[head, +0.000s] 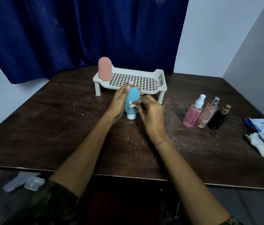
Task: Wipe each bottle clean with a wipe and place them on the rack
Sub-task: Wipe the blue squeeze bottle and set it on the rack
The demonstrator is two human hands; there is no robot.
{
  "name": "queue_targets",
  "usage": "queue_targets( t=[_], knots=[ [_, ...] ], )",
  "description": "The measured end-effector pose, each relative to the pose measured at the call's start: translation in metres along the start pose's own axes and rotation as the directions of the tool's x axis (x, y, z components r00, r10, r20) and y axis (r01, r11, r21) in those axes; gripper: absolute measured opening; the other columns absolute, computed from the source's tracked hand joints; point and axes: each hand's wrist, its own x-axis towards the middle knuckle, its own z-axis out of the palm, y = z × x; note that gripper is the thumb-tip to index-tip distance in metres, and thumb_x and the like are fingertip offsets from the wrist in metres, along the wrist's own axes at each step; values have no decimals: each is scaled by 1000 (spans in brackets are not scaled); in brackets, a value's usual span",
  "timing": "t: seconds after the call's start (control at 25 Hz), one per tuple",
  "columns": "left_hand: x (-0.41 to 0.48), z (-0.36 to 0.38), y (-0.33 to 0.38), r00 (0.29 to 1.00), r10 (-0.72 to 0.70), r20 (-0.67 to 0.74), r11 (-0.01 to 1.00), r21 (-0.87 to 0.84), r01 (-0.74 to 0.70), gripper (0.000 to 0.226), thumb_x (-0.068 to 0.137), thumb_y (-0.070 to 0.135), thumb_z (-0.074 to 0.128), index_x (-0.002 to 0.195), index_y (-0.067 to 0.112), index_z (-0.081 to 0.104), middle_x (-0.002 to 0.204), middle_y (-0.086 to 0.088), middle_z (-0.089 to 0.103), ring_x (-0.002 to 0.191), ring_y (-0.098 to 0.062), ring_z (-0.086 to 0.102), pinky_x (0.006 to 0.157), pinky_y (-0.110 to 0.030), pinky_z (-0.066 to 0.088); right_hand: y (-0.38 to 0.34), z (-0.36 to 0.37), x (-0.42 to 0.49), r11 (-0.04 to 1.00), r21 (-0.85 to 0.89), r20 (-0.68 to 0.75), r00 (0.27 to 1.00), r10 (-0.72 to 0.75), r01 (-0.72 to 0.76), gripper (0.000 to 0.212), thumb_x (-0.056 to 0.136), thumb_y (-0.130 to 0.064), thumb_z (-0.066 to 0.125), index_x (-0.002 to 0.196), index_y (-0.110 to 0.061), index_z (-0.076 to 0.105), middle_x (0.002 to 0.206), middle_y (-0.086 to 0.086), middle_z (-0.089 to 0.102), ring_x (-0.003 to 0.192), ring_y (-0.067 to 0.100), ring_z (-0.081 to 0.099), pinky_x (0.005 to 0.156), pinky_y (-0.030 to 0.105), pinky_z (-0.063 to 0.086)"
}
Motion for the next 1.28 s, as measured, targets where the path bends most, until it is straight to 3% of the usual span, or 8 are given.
queue_targets(
  t=[0.16,0.28,0.48,0.72,0.88,0.96,1.12,1.28],
  knots=[
    [0,-2,-3,1000,12,-13,1000,-7,-12,32,93,31,36,97,7,57,87,-4,72,82,-18,65,77,-28,53,-3,1,-4,993,-96,82,995,-61,69,10,71,3,70,79,-3,67,87,6,64,75,6,53,73,15,43],
    [2,-3,-4,998,-23,-62,1000,-20,21,34,96,29,37,104,1,55,97,-14,68,88,-21,63,81,-30,52,-4,2,-3,973,-190,116,987,-110,131,11,74,0,68,85,0,66,93,10,64,84,20,60,77,31,51],
    [1,3,-2,992,-62,-106,998,-18,60,27,101,13,31,114,-1,50,93,-2,62,80,-4,61,76,-16,50,-8,0,12,980,-157,-10,992,-125,122,8,80,-5,66,85,1,64,89,9,60,81,22,58,74,38,53],
    [2,0,-2,994,-59,-89,998,0,59,16,99,21,39,93,17,53,87,5,62,79,-1,58,77,-18,48,-6,-1,27,957,-209,-33,976,-213,202,7,82,-6,62,83,1,62,85,12,59,78,26,58,69,41,52],
    [3,-2,-1,995,-18,-93,995,97,27,23,102,16,33,94,6,53,77,11,62,75,0,56,71,-18,46,-1,-5,28,954,-165,13,967,-254,252,5,79,-3,64,82,0,63,84,11,61,78,25,59,70,40,53],
    [4,-2,-1,994,-8,-109,992,124,21,24,101,16,34,106,0,52,87,5,59,82,-5,55,76,-22,45,0,-5,29,945,-185,64,963,-262,269,7,77,-3,66,83,1,64,84,11,61,77,25,59,69,40,53],
    [1,1,3,993,19,-113,986,166,0,21,101,19,35,93,16,54,91,-1,59,84,-9,55,75,-19,47,3,-7,15,943,-189,140,958,-249,273,10,75,-4,70,84,0,67,85,10,62,78,25,60,70,35,53],
    [2,3,4,996,42,-82,977,212,-24,34,90,44,43,91,14,57,102,-34,58,90,-30,55,83,-46,46,7,-3,3,936,-243,315,934,-171,254,11,75,1,67,87,-2,67,90,10,60,81,26,59,71,39,53]
  ],
)
